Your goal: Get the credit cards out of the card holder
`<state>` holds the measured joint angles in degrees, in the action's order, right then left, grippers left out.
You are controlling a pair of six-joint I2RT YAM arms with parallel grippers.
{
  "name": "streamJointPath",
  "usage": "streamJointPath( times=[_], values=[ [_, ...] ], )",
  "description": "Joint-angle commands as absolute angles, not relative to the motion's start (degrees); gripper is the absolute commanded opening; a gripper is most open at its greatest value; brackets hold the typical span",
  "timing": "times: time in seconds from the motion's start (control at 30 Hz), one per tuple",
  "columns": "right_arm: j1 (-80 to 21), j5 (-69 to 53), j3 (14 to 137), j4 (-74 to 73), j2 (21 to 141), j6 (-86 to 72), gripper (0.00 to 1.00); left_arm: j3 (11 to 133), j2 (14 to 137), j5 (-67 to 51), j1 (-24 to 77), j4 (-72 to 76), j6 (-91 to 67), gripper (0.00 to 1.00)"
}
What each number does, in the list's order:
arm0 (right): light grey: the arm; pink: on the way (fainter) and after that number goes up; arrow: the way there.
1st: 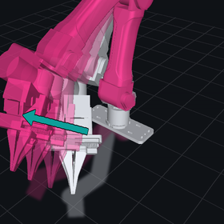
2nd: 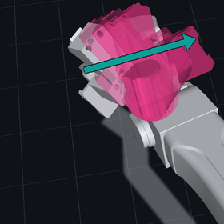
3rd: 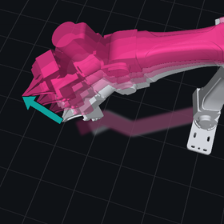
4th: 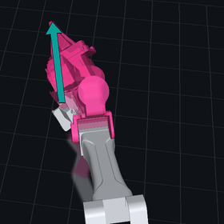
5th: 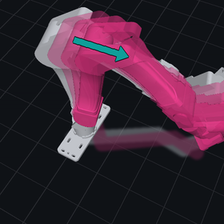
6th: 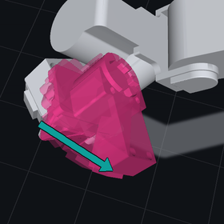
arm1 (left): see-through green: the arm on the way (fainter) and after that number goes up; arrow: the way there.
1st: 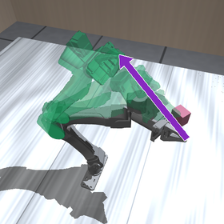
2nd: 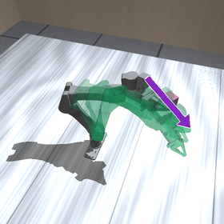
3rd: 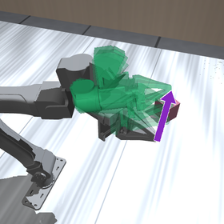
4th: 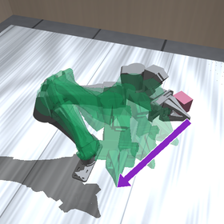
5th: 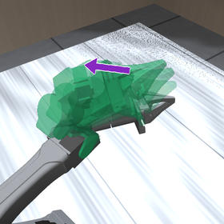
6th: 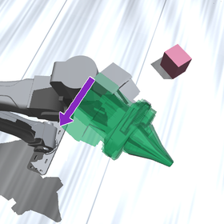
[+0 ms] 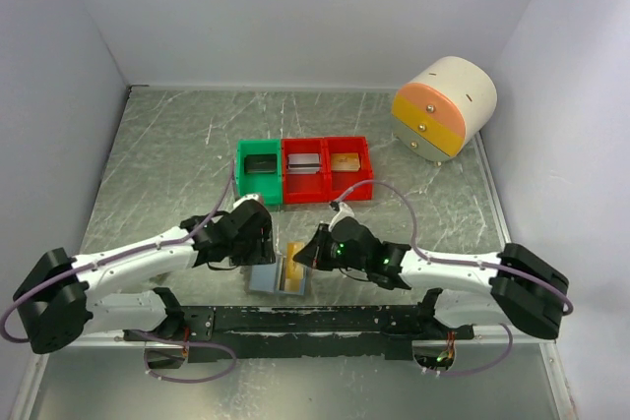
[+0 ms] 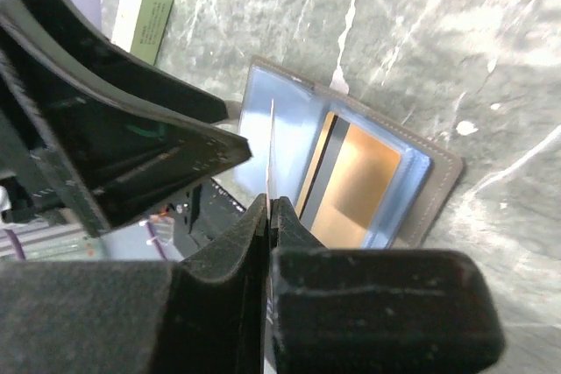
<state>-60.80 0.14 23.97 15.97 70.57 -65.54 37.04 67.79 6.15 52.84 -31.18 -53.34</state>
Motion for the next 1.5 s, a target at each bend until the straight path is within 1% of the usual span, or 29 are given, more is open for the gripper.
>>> streamJointPath(
  times=[0.0, 0.07, 0.13, 0.17, 0.3, 0.47, 0.53, 0.6, 0.73, 0.83, 0.93, 1.07, 1.13, 1.2, 1.27, 1.3, 1.4, 1.47],
  values=[
    [-60.59, 6.77, 27.0, 6.67, 64.38, -52.3, 0.0, 43.03, 63.89, 13.5, 52.24, -36.22, -51.05, 0.76],
    [-60.56, 8.15, 28.01, 4.9, 61.19, -46.39, 0.0, 45.67, 63.13, 15.32, 50.94, -38.67, -49.38, 0.91],
    [-60.57, 9.7, 29.56, 3.34, 58.05, -39.72, 0.0, 48.19, 62.45, 16.61, 48.52, -40.94, -46.8, 0.98],
    [-60.58, 11.1, 30.53, 2.0, 56.73, -36.41, 0.0, 49.31, 62.1, 16.9, 46.91, -41.88, -45.52, 1.0],
    [-60.55, 16.96, 36.63, -4.14, 54.21, -24.59, 0.0, 52.52, 60.36, 16.24, 39.22, -43.89, -40.07, 1.0],
    [-58.34, 24.18, 47.57, -13.99, 57.33, -13.77, 0.0, 55.88, 60.35, 16.49, 30.24, -47.12, -35.54, 1.0],
    [-54.31, 20.64, 50.01, -15.06, 58.77, -10.94, 0.0, 56.33, 60.11, 17.66, 27.77, -47.68, -34.15, 1.0],
    [-48.12, 15.56, 50.8, -14.6, 59.37, -10.22, 0.0, 55.84, 59.82, 17.58, 24.28, -47.3, -32.18, 1.0],
    [-37.39, 6.38, 51.44, -13.48, 59.91, -11.54, 0.0, 55.69, 59.09, 14.31, 17.78, -45.72, -27.62, 1.0],
    [-31.27, 2.46, 52.6, -14.09, 60.24, -12.72, 0.0, 56.03, 59.04, 13.52, 14.47, -43.08, -24.63, 1.0],
    [-24.74, -2.9, 53.24, -13.99, 60.84, -13.01, 0.0, 55.14, 59.24, 13.54, 13.27, -39.37, -23.45, 1.0],
    [-20.09, -6.71, 53.64, -12.39, 62.86, -11.07, 0.0, 51.74, 57.17, 14.9, 13.27, -36.76, -24.95, 1.0],
    [-19.79, -8.61, 53.69, -10.53, 64.47, -6.13, 0.0, 48.91, 54.31, 15.12, 13.27, -34.45, -25.82, 1.0],
    [-20.18, -10.7, 53.59, -9.53, 66.32, 1.96, 0.0, 48.05, 52.25, 15.18, 13.25, -33.48, -25.2, 1.0],
    [-21.48, -9.66, 53.69, -9.17, 68.86, 9.49, 0.0, 48.09, 51.32, 16.74, 13.32, -33.79, -25.67, 1.0],
    [-22.84, -6.89, 54.19, -9.52, 70.26, 13.55, 0.0, 47.88, 51.21, 16.53, 13.28, -33.69, -25.75, 1.0],
    [-32.29, 2.91, 56.74, -13.39, 74.98, 28.45, 0.0, 48.48, 52.52, 14.67, 13.36, -34.5, -25.67, 1.0],
    [-35.08, 9.63, 56.35, -11.12, 77.97, 34.82, 0.0, 48.76, 53.46, 14.64, 13.36, -34.79, -25.68, 0.99]
  ],
)
